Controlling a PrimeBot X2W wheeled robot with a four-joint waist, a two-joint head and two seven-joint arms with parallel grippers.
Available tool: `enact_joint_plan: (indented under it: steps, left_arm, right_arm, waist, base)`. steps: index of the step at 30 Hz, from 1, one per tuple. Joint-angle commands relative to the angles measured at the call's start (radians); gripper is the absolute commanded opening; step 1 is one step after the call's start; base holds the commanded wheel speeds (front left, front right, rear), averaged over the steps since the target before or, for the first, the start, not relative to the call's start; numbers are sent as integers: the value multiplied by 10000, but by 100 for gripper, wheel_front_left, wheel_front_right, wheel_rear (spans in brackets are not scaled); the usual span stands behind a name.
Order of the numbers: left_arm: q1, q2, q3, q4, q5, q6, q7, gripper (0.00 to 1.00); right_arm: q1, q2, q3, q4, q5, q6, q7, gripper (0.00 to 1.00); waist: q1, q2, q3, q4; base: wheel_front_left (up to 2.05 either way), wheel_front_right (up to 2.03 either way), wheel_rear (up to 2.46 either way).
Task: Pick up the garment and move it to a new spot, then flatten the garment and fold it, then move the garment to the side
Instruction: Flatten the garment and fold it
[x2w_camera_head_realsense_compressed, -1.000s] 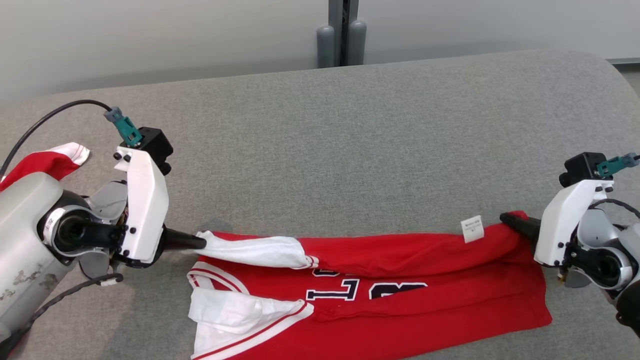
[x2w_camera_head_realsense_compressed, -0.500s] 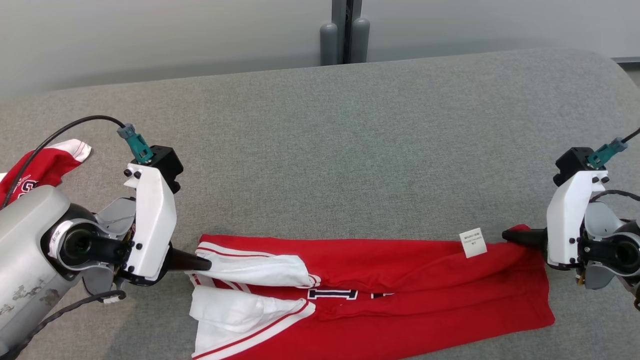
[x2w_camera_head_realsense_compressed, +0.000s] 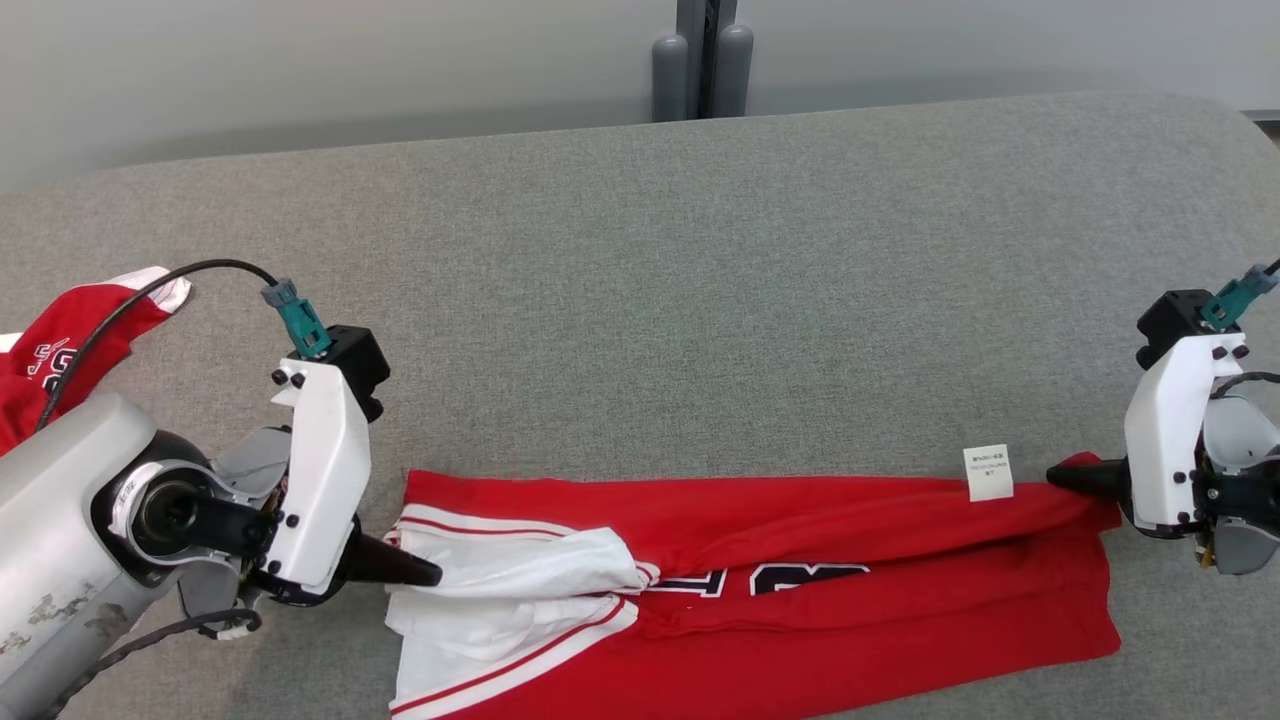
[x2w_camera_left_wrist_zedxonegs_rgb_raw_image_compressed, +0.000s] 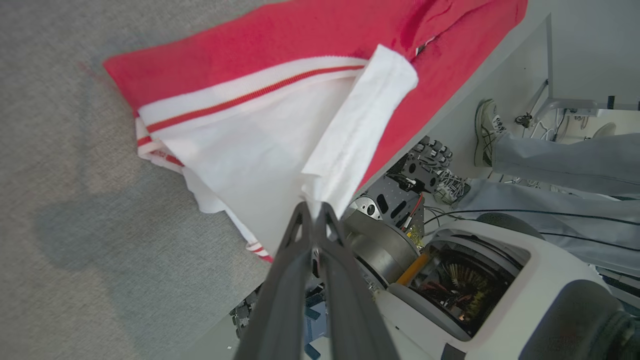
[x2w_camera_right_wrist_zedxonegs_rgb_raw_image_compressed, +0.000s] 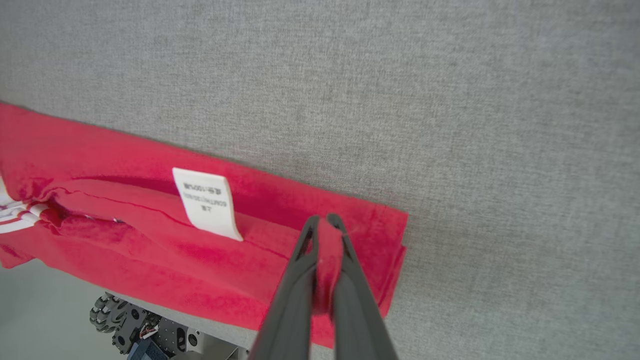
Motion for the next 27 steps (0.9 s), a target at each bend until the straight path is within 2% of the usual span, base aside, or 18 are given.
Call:
enact_joint_plan:
  steps: [1,8,16,19,20,22,23,27]
  left_arm:
    - [158,50,2,-53,-71,19,59,0]
    - [307,20,-27,-497,-384,181,331,0]
    - [437,57,-240,-631,-169,282,413,0]
    - [543,30,-347,-595,-158,295,471,28]
    - [555,31,-366,-582,-136,297,491,40]
    - [561,33,-415,-524,-60,294,494,100]
    - [580,30,-438,-492,-50,290,492,100]
    - [647,31,-502,-353,30,250,454,100]
  right_arm:
    - [-102,-30,14,11,-63,2,-17,0]
    - [-251,-14,257,-16,125,2,-163,0]
    - [-369,-244,742,-333,351,2,188,0]
    - [-384,-295,961,-422,411,2,315,0]
    - [-410,-326,1028,-432,402,2,329,12]
    - [-445,-362,1156,-392,398,2,314,63]
    - [-465,-364,1199,-366,379,2,264,100]
    - [-479,-448,1400,-397,379,2,134,100]
  waist:
    - [0,0,1,1]
    - [0,0,5,39]
    - [0,0,13,38]
    - [0,0,38,30]
    - [0,0,44,28]
    - [0,0,35,22]
    - [0,0,14,15]
    - [0,0,-146,-9]
  base:
    - [0,0,0]
    - [0,0,0]
    - [0,0,0]
    - [0,0,0]
    - [0,0,0]
    - [0,0,0]
    - [0,0,0]
    - [0,0,0]
